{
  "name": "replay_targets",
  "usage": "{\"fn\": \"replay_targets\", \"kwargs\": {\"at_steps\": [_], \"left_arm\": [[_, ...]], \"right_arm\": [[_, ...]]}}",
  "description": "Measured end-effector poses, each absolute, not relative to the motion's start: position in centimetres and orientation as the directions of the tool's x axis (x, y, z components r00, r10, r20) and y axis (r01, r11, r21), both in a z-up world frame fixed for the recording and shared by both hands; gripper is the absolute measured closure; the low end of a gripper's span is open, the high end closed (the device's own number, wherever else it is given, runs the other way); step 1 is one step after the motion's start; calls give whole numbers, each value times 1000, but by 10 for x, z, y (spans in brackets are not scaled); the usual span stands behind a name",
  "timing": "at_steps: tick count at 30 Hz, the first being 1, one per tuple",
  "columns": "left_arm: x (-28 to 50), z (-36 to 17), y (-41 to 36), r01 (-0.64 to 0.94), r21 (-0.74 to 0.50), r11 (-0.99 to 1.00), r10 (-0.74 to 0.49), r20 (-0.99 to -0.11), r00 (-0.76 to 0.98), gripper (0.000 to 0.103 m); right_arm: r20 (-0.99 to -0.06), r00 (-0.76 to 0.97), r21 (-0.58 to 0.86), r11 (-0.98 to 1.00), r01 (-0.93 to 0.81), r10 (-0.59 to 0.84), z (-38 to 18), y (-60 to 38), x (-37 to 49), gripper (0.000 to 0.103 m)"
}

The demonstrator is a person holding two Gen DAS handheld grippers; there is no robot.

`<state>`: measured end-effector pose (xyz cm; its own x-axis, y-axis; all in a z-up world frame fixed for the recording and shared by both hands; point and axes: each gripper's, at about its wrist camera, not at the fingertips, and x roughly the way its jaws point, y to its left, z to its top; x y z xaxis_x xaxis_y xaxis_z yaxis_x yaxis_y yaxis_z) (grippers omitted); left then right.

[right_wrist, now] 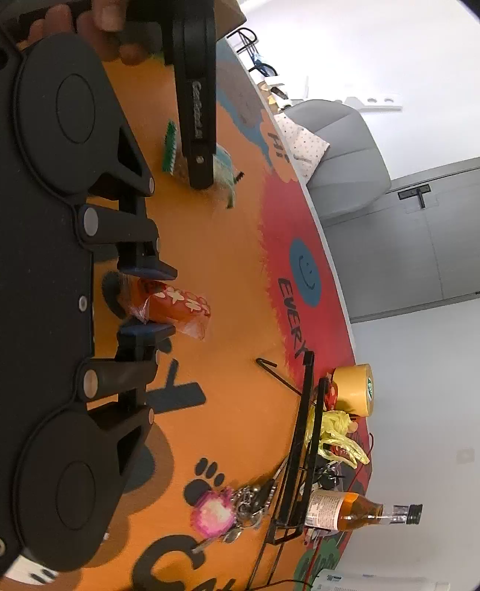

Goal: Organize snacks
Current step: 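Grasp the green-wrapped bar with left tool while right tool grasps orange candy packet, then carry the green bar and orange candy packet toward the cardboard box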

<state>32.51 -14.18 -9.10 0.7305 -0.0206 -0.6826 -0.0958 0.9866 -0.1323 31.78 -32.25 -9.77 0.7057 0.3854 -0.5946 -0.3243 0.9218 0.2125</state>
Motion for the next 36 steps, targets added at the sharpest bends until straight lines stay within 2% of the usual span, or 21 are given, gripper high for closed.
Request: {"fn": "replay_targets", "kwargs": {"at_steps": [20,36], "left_arm": [[241,-25,-104,-110,-159,981,-3,-580,815,57],[196,23,-45,-193,-147,970,94,-505,858,57]], "right_arm": [[-473,743,256,881,-397,473,-45,-297,262,85],[-395,719,240,820,-520,572,-5,-238,247,85]]}}
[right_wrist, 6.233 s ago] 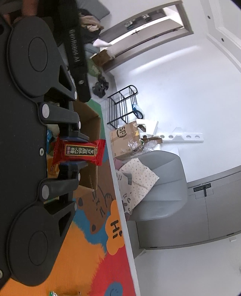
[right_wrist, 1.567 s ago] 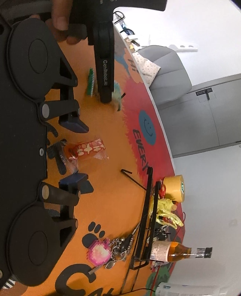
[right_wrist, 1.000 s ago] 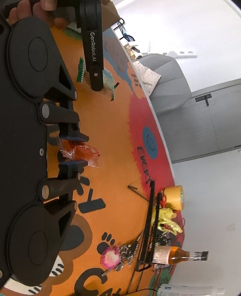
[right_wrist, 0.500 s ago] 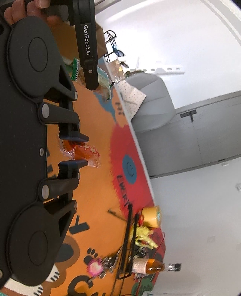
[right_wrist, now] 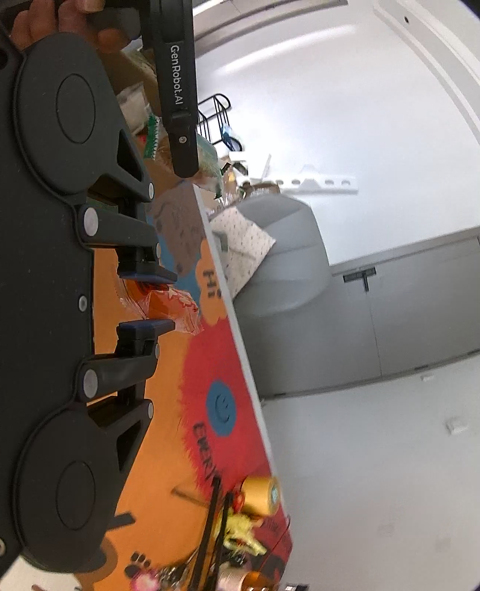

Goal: Organize snacks
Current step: 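Carry the green bar and orange candy packet toward the cardboard box, then open the left tool over the box to drop the green bar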

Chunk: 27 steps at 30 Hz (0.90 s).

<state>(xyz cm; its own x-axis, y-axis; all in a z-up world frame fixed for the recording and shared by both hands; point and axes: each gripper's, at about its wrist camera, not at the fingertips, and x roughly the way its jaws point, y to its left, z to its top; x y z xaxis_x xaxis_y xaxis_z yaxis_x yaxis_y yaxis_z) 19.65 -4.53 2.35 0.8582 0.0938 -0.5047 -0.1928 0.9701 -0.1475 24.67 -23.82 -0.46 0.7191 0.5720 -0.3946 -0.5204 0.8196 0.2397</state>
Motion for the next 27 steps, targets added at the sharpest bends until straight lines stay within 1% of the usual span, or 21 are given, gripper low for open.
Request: {"fn": "replay_targets", "kwargs": {"at_steps": [9,12,14,15,20,27], "left_arm": [[174,33,-4,-261,-139,955,161,-497,853,57],[165,34,8,-275,-132,952,177,-496,850,57],[159,32,16,-289,-128,949,189,-502,844,57],[156,31,19,-295,-128,947,193,-505,841,57],[141,26,37,-325,-133,936,215,-515,830,57],[118,19,56,-355,-139,925,232,-534,813,57]], "right_arm": [[-372,688,228,780,-583,623,8,-203,238,85],[-368,676,222,766,-603,639,11,-191,235,87],[-367,664,221,754,-618,652,13,-183,232,90],[-365,658,221,748,-626,659,14,-179,230,103],[-371,621,205,713,-670,690,16,-156,223,103],[-409,584,223,697,-681,701,8,-141,219,103]]}}
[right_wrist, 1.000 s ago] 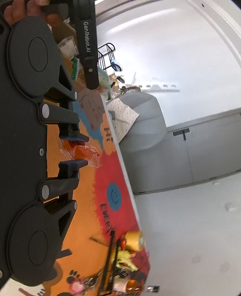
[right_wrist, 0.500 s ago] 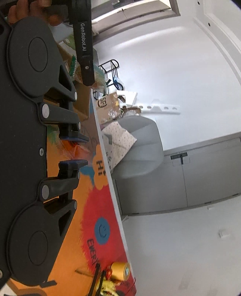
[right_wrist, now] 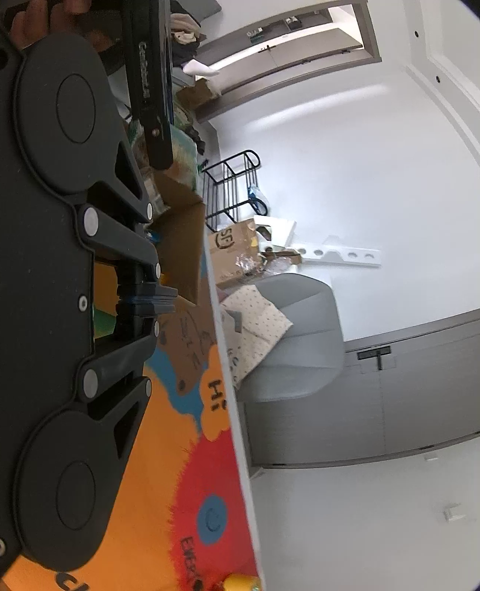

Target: Organize snacks

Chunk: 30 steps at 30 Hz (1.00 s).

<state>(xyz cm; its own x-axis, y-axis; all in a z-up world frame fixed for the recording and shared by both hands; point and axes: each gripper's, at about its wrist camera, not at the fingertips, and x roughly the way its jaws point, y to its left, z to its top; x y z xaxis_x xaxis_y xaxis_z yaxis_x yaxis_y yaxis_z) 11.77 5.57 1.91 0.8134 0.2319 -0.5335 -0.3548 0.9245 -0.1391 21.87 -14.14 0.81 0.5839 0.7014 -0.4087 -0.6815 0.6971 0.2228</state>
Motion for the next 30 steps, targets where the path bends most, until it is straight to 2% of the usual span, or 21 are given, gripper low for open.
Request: {"fn": "replay_targets", "kwargs": {"at_steps": [10,13,15,20,28,30], "left_arm": [[100,2,66,-363,-156,919,210,-584,784,56],[96,4,67,-364,-151,919,217,-578,787,49],[91,6,68,-371,-159,915,221,-572,790,40],[82,11,70,-368,-169,915,224,-544,808,34],[65,11,67,-358,-177,917,222,-519,825,25],[60,10,67,-354,-175,918,223,-511,830,20]], "right_arm": [[-490,539,254,704,-664,685,-17,-146,208,103],[-506,537,259,712,-652,675,-22,-148,203,96],[-515,536,264,718,-643,669,-24,-149,201,95],[-527,529,266,721,-640,665,-28,-153,190,92],[-561,509,261,724,-639,652,-38,-150,164,67],[-570,505,265,727,-634,648,-43,-149,157,60]]}}
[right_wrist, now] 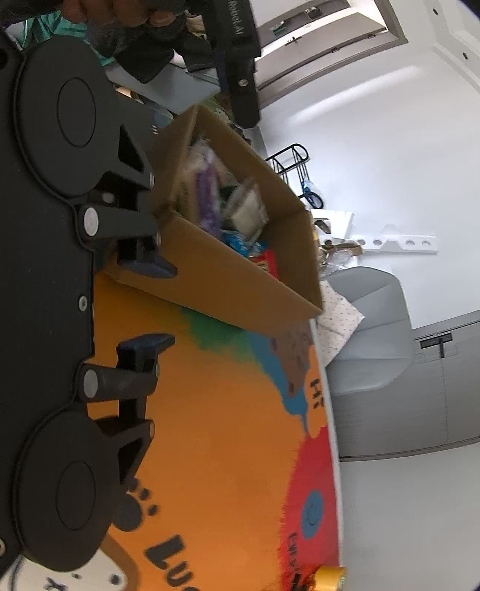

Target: Organize snacks

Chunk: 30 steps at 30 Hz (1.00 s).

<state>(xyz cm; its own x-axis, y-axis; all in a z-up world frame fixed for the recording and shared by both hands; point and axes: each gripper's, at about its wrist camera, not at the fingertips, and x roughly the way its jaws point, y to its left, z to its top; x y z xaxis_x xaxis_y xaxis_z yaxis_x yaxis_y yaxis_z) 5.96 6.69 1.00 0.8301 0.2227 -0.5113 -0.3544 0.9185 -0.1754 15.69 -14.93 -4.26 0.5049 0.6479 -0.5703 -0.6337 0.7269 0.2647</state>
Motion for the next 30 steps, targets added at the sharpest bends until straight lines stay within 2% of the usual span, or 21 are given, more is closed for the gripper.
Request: {"fn": "replay_targets", "kwargs": {"at_steps": [9,14,15,17,19,20,23,30], "left_arm": [[40,4,60,-329,-162,930,214,-488,846,11],[24,1,58,-312,-159,937,204,-478,854,11],[21,-1,58,-308,-161,938,200,-476,856,11],[16,-4,61,-308,-164,937,198,-478,856,10],[14,-6,63,-303,-164,939,192,-482,855,10],[11,-8,64,-303,-161,939,192,-483,854,10],[7,-13,66,-296,-152,943,189,-489,852,10],[6,-22,70,-308,-159,938,190,-507,841,10]], "right_arm": [[-621,495,252,753,-608,608,-56,-146,122,34],[-655,479,243,763,-599,585,-66,-141,112,33],[-664,474,238,764,-599,578,-69,-139,112,34],[-690,472,218,779,-589,549,-75,-135,110,45],[-702,465,204,778,-594,540,-80,-132,107,64],[-699,477,190,781,-595,533,-80,-133,105,65],[-695,471,210,780,-590,544,-79,-141,100,86],[-659,528,182,794,-579,536,-67,-155,99,88]]}}
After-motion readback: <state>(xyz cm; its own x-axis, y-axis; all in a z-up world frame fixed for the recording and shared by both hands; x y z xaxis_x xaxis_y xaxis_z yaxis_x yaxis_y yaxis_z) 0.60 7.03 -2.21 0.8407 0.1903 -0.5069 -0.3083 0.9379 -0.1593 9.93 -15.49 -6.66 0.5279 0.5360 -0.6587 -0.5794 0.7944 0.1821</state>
